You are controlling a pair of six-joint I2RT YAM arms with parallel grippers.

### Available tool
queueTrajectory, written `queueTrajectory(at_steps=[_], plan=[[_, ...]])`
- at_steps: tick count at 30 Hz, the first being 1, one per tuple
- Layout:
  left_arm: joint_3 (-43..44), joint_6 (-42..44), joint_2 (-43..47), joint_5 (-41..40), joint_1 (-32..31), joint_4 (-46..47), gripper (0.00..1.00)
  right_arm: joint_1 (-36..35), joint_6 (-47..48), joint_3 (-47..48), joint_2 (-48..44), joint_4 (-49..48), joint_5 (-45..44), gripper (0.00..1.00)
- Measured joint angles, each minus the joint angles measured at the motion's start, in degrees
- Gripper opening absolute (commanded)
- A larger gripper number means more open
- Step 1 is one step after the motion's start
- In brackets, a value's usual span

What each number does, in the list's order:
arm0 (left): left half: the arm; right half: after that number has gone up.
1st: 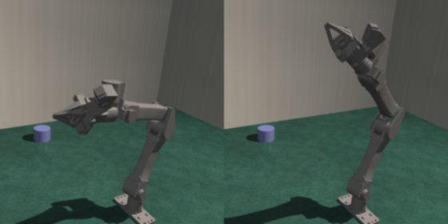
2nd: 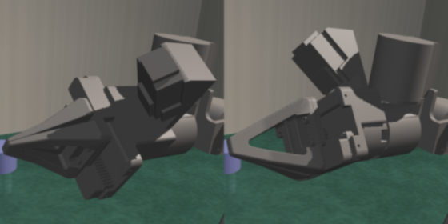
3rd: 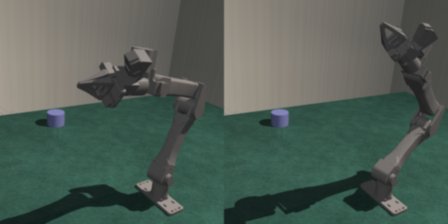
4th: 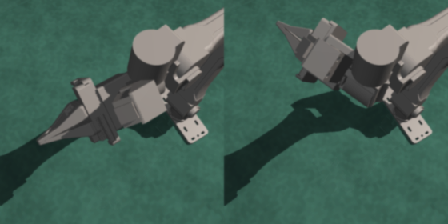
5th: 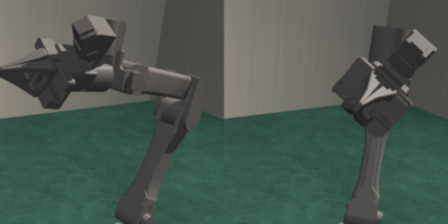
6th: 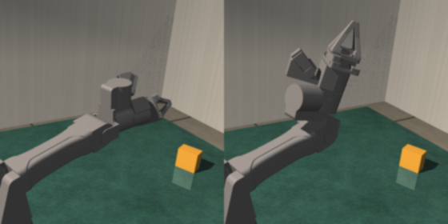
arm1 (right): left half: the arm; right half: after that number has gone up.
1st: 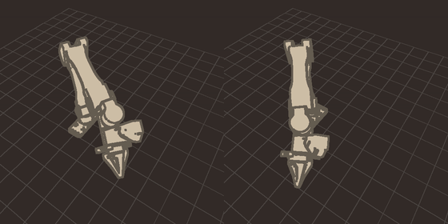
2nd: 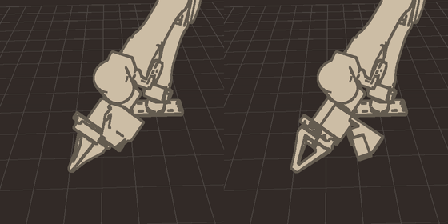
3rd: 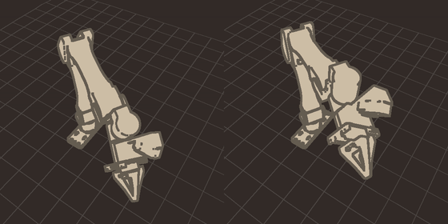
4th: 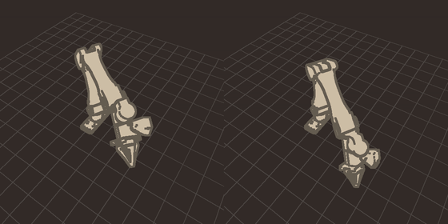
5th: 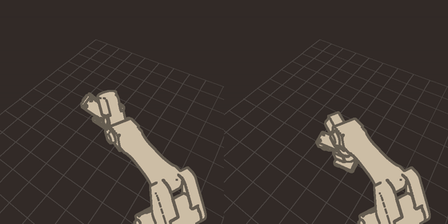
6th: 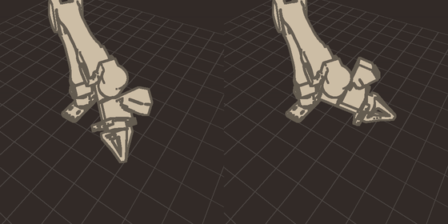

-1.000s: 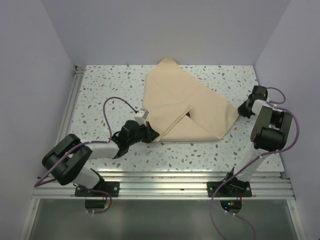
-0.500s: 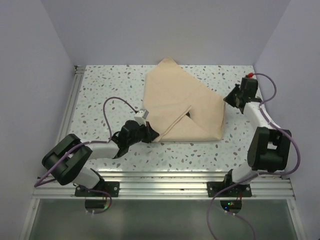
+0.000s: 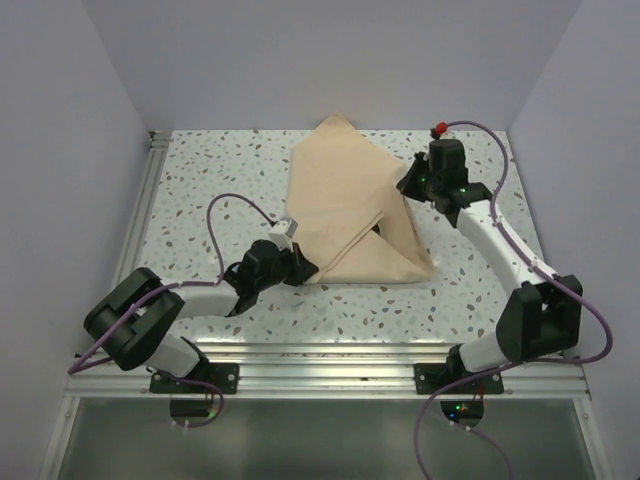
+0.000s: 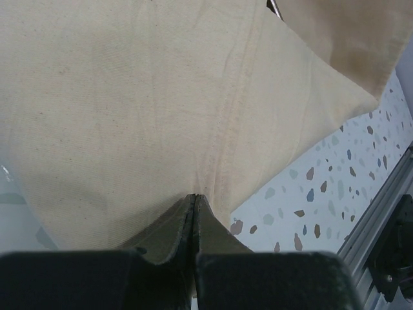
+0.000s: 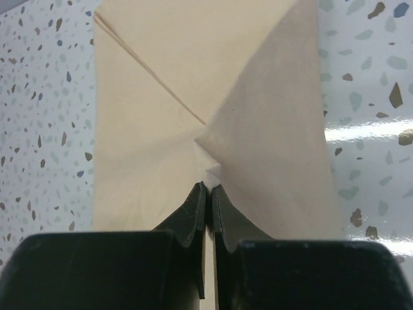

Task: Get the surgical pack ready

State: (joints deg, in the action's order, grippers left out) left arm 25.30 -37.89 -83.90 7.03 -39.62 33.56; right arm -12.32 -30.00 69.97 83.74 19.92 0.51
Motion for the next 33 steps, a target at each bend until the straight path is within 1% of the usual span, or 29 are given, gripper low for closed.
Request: queueTrajectory(at_steps=[4, 9, 13, 19, 24, 33], plan=[[0.35, 0.04, -0.22, -0.24, -0.17, -0.28, 0.01, -5.03, 0.02, 3.69, 1.42, 1.05, -1.97, 0.00], [0.76, 0.11, -0.96, -0.44, -0.17, -0.24, 0.00, -12.41, -0.52, 9.90, 6.64, 1.36, -5.07, 0.00], [0.87, 0.72, -1.18, -0.66, -0.24, -0.17, 0.00, -18.62, -1.64, 15.15, 13.57, 0.87, -6.19, 0.00], [0.90, 1.68, -1.29, -1.40, -0.48, -0.02, 0.00, -26.91, -4.22, 22.62, 26.36, 0.17, -6.51, 0.00], [0.90, 2.51, -1.49, -2.27, -0.83, 0.22, 0.00, -30.14, -6.25, 26.03, 32.76, -0.07, -5.38, 0.00], [0.90, 4.17, -1.55, -4.02, -1.49, 0.37, 0.00, -30.32, -9.27, 27.78, 37.57, -2.38, -2.71, 0.00]])
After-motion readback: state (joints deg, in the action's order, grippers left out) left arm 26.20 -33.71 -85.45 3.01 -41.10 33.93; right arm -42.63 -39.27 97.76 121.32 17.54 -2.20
